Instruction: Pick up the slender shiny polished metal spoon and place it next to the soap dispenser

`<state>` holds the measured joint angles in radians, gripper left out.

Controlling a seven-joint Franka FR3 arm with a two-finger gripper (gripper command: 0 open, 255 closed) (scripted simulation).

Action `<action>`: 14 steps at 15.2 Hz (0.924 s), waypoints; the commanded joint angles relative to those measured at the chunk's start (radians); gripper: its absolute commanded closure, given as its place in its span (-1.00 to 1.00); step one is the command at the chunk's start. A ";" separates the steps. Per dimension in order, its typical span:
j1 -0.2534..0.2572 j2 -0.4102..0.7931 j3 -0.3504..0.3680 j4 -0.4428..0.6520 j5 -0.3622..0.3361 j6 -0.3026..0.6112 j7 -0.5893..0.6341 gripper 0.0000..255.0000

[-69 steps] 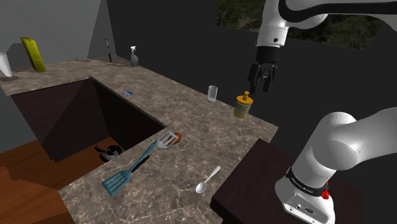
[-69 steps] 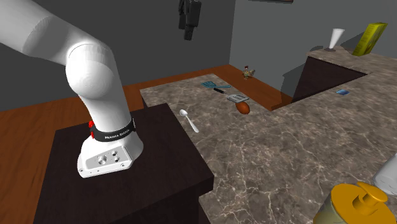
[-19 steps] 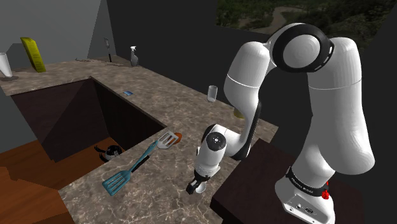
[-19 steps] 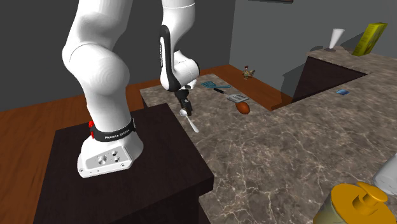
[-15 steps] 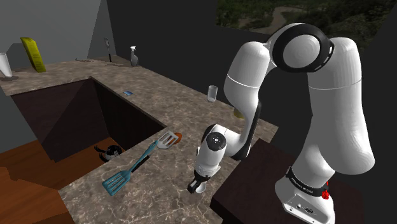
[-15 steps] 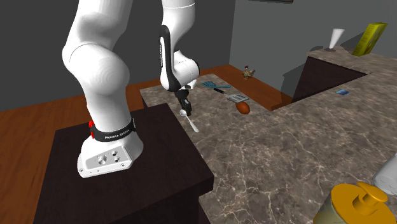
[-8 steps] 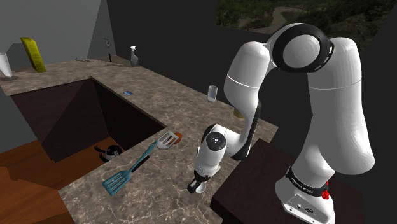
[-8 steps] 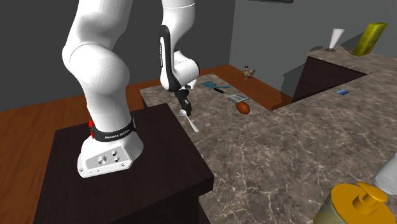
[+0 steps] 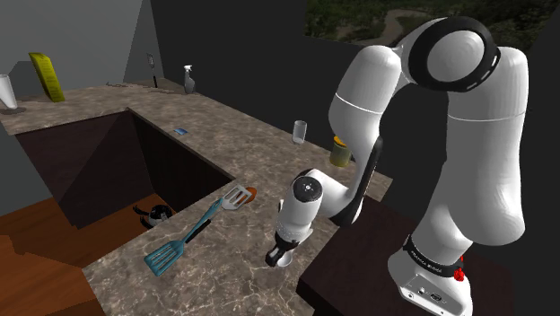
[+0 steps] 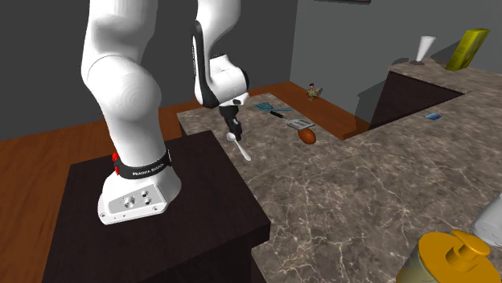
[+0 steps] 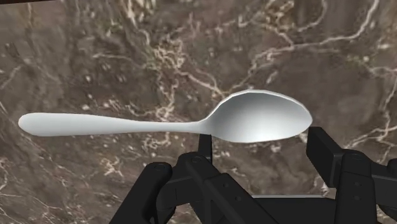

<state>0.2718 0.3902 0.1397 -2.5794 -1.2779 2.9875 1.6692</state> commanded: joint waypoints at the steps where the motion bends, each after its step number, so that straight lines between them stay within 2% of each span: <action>1: -0.026 -0.035 0.032 -0.022 0.073 -0.012 -0.070 1.00; 8: -0.135 -0.171 0.174 -0.103 0.343 -0.054 -0.310 1.00; 14: -0.220 -0.297 0.309 -0.159 0.633 -0.093 -0.545 1.00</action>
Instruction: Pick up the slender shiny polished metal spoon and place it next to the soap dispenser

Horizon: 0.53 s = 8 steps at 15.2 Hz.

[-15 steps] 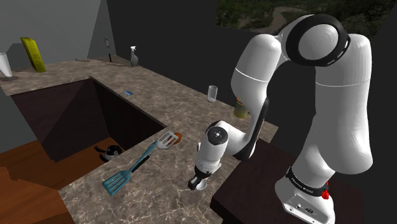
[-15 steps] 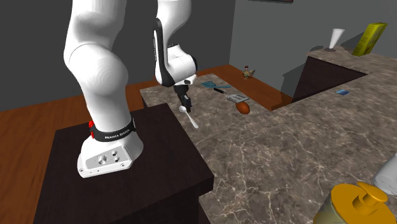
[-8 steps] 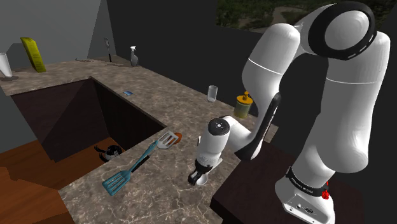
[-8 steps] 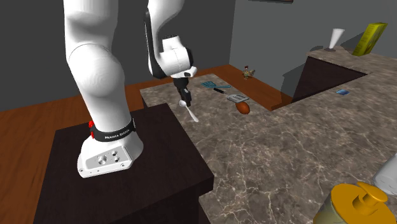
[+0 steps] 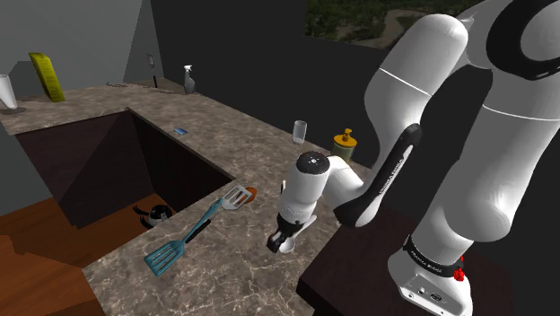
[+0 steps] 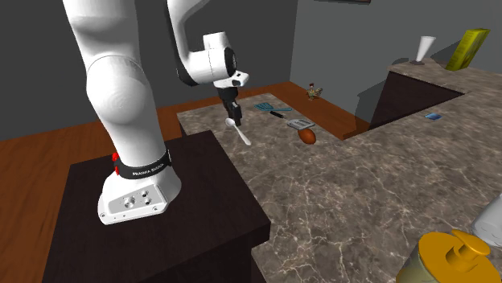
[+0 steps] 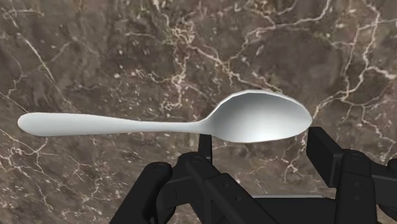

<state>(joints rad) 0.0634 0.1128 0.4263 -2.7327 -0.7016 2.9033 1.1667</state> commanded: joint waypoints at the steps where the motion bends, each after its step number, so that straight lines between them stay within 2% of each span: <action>1: -0.020 -0.041 0.041 -0.014 0.111 -0.016 -0.085 1.00; 4: -0.027 -0.108 0.083 -0.032 0.277 -0.043 -0.212 1.00; 8: 0.005 -0.193 0.090 -0.045 0.463 -0.095 -0.353 1.00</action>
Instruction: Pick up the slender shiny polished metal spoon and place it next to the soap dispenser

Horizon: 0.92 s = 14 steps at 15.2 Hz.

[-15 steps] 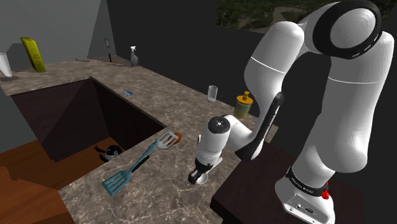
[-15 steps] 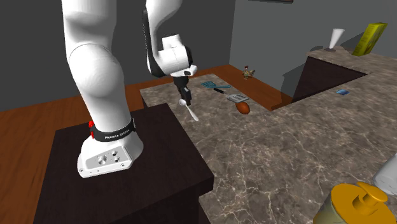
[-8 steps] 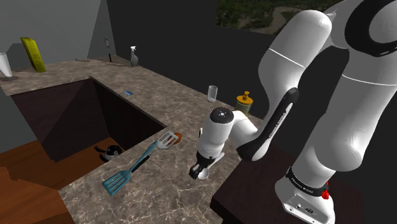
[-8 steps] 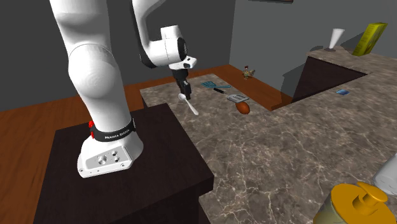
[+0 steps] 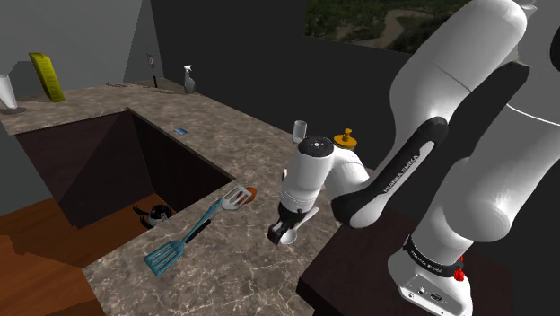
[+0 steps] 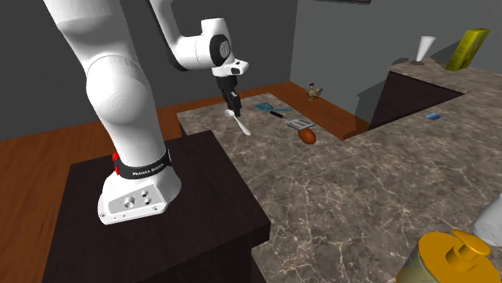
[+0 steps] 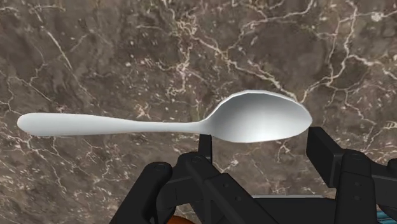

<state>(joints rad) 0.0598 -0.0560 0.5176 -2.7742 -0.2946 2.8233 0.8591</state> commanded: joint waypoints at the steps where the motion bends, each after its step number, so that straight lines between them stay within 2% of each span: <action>1: 0.021 -0.044 -0.006 -0.004 0.092 -0.030 -0.073 1.00; 7: 0.086 -0.152 -0.044 0.001 0.235 -0.131 -0.184 1.00; 14: 0.134 -0.259 -0.083 0.024 0.314 -0.255 -0.252 1.00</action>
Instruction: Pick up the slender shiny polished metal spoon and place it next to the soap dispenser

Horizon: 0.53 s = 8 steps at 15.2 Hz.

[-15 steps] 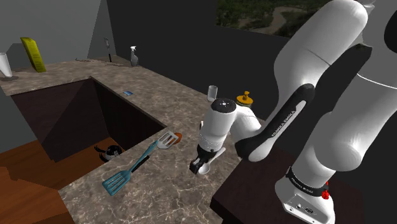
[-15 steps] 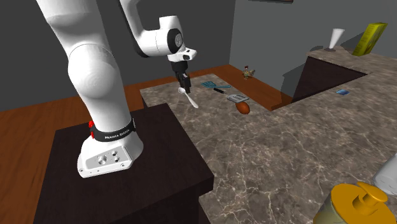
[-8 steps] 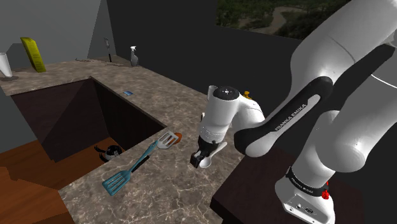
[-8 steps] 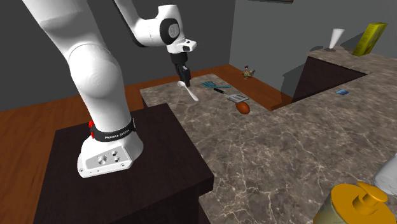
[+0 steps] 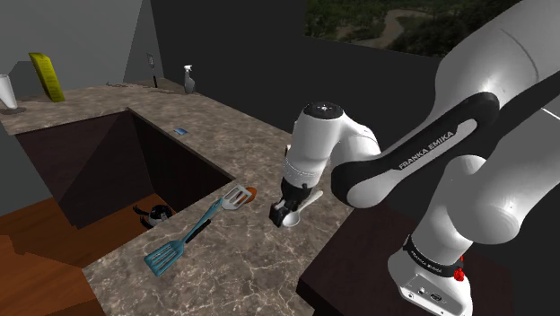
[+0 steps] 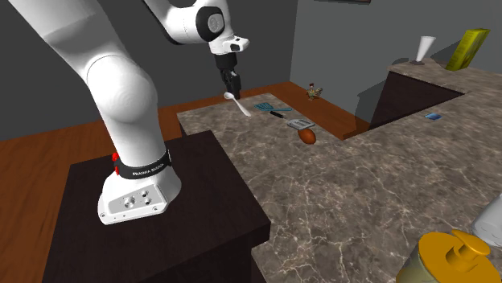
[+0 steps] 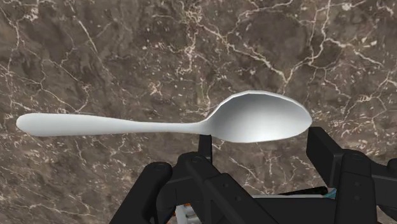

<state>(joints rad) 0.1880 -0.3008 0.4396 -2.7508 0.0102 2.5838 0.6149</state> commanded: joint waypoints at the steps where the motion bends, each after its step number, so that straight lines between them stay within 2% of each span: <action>1: 0.011 -0.028 -0.010 0.006 0.016 -0.034 -0.015 1.00; 8: 0.035 -0.114 -0.039 0.044 0.049 -0.155 -0.050 1.00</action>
<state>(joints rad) 0.2207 -0.4006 0.4068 -2.7140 0.0554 2.4505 0.5723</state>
